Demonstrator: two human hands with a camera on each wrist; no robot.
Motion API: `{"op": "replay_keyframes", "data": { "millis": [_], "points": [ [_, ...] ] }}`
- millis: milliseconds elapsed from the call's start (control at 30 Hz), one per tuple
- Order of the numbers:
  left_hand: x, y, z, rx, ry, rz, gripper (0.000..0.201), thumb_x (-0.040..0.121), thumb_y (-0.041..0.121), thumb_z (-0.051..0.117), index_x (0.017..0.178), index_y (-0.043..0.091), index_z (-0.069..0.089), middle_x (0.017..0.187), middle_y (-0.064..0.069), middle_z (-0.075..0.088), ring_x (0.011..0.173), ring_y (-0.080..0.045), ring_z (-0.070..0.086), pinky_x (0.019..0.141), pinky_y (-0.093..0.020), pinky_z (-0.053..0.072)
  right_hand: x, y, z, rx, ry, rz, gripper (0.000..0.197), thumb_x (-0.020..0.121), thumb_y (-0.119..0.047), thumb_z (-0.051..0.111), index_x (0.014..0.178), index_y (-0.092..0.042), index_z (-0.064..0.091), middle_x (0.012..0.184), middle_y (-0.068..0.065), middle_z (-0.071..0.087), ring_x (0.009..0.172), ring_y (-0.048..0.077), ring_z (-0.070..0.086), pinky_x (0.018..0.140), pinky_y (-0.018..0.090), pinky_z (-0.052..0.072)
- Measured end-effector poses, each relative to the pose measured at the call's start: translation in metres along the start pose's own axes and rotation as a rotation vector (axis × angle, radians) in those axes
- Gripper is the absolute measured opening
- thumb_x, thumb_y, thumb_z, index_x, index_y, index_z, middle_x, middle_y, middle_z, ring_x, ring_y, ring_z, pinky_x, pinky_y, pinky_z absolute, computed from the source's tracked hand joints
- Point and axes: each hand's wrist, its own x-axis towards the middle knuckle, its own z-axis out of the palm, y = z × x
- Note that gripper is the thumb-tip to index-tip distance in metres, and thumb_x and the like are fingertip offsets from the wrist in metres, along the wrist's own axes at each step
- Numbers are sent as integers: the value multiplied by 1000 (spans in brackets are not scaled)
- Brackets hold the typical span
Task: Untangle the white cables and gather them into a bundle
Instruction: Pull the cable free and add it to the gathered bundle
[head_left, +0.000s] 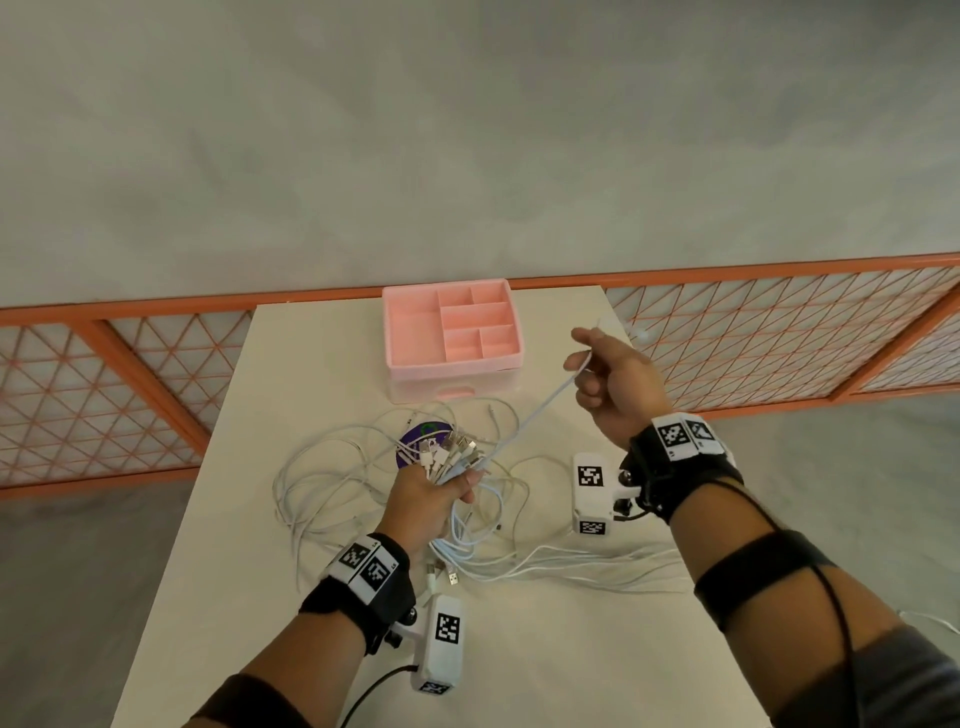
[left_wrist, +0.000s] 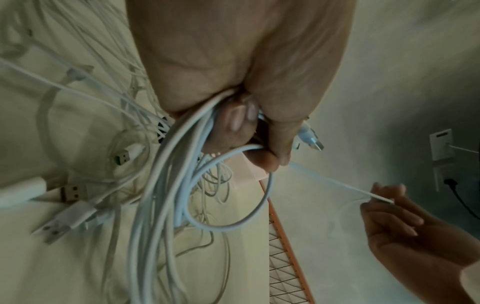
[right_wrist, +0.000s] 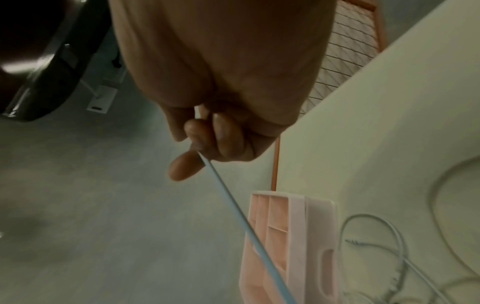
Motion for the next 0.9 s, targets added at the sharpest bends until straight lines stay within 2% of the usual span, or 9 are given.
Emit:
{"op": "replay_keyframes", "data": {
  "millis": [167,333,467,533,600,700,800,867,900],
  "points": [
    [1,-9,-2,-16,75,-42,24,89,20,75,89,-4,73,77,-17,68,38,-11,33,40,-19,27,7,-13,-9,-24,97,-56,16,100,-12,50,103,-5,64,76,7,62,50,13,46,42,20,36],
    [-2,1,-3,-129,66,-26,16,94,20,69,92,5,75,90,-15,76,40,-7,26,41,-18,23,18,-26,-56,-59,390,-115,19,97,-7,52,115,-5,60,76,11,66,50,14,50,45,24,42],
    [0,8,-5,-154,55,-5,13,96,14,64,91,6,73,90,-12,77,38,-6,26,42,-17,21,14,-40,-132,-80,677,-107,21,95,-7,53,115,-9,60,110,18,69,67,17,64,63,29,55],
    [-1,10,-4,-154,42,-2,14,96,12,64,87,9,73,89,-14,76,40,-7,27,43,-18,21,7,-43,-162,-449,758,-10,12,96,-15,59,107,-10,62,107,17,66,77,21,63,76,32,54],
    [-1,10,0,-150,30,2,13,97,9,63,89,9,73,89,-13,76,41,-7,28,42,-18,22,-1,-38,-177,-786,814,130,21,97,-27,60,108,-9,62,94,11,67,86,25,65,80,35,50],
    [-3,13,5,-146,4,0,10,97,8,62,99,5,72,90,-12,76,40,-6,29,41,-17,23,-18,-13,-170,-1013,725,183,39,98,-29,56,126,-2,53,111,16,67,99,31,64,76,35,48],
    [-3,16,10,-126,-37,-1,14,97,10,62,105,3,71,92,-10,77,40,-5,28,40,-17,22,-17,13,-136,-652,514,210,38,98,-10,56,134,-1,49,116,19,65,84,28,64,60,29,50],
    [-2,19,12,-105,-62,5,14,97,11,63,105,4,72,94,-10,77,42,-6,28,41,-18,22,-14,35,-102,-495,373,78,31,94,-6,60,125,-5,61,103,13,69,78,23,63,63,29,49],
    [-2,20,13,-96,-71,11,14,97,12,63,104,6,73,95,-10,77,43,-7,28,42,-18,22,-14,46,-81,-570,259,-17,25,91,-9,65,116,-11,68,99,8,72,83,20,64,69,29,48]
  ]
}}
